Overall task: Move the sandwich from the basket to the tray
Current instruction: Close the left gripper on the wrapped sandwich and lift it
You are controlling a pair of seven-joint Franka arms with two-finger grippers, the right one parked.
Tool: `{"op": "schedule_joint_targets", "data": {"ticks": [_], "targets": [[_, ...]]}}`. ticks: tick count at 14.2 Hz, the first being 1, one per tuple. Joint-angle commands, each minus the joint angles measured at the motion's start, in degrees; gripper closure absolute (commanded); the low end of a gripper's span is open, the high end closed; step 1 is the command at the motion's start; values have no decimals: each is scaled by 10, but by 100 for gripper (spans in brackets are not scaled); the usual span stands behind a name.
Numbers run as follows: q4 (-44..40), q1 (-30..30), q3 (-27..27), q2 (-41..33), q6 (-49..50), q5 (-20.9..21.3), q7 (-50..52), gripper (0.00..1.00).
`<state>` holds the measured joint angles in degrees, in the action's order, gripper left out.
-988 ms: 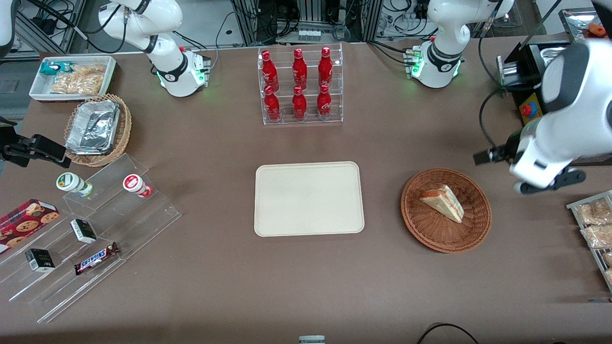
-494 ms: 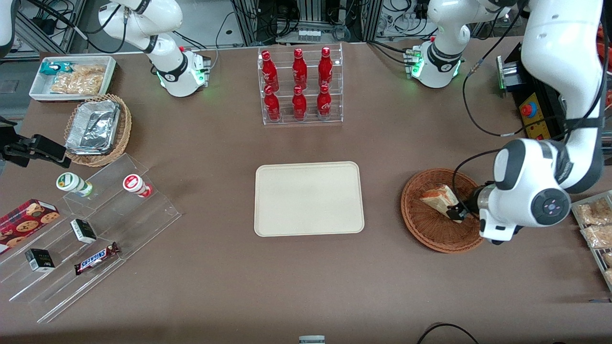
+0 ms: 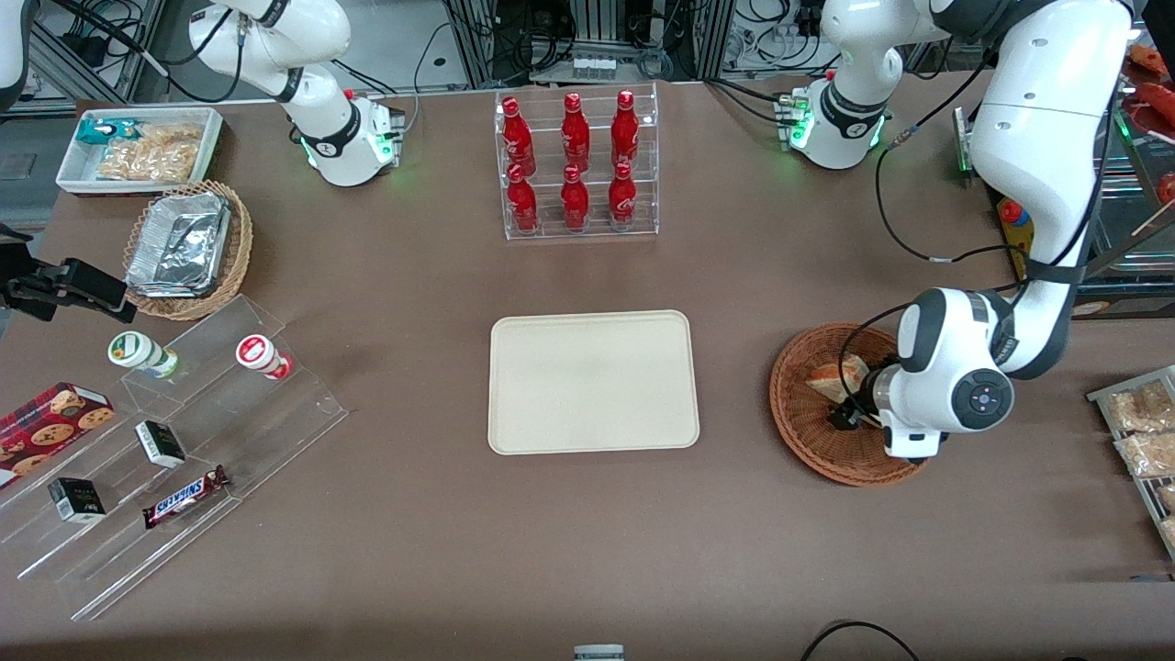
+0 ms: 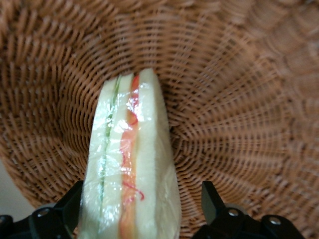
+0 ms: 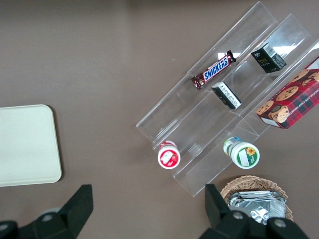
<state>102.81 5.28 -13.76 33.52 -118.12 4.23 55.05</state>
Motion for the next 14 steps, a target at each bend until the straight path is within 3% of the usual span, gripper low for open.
{"op": "schedule_joint_targets", "data": {"ticks": [1,3,5,6,11,14], "targets": [[27,2,0,-24,-11,3,13,0],[27,2,0,-21,-13,3,14,1],[24,3,0,-22,-13,3,36,73],[21,2,0,-22,-11,5,35,85],[3,-5,-6,-35,-6,9,2,91],[-40,-61,-13,-47,-6,8,-41,91]]}}
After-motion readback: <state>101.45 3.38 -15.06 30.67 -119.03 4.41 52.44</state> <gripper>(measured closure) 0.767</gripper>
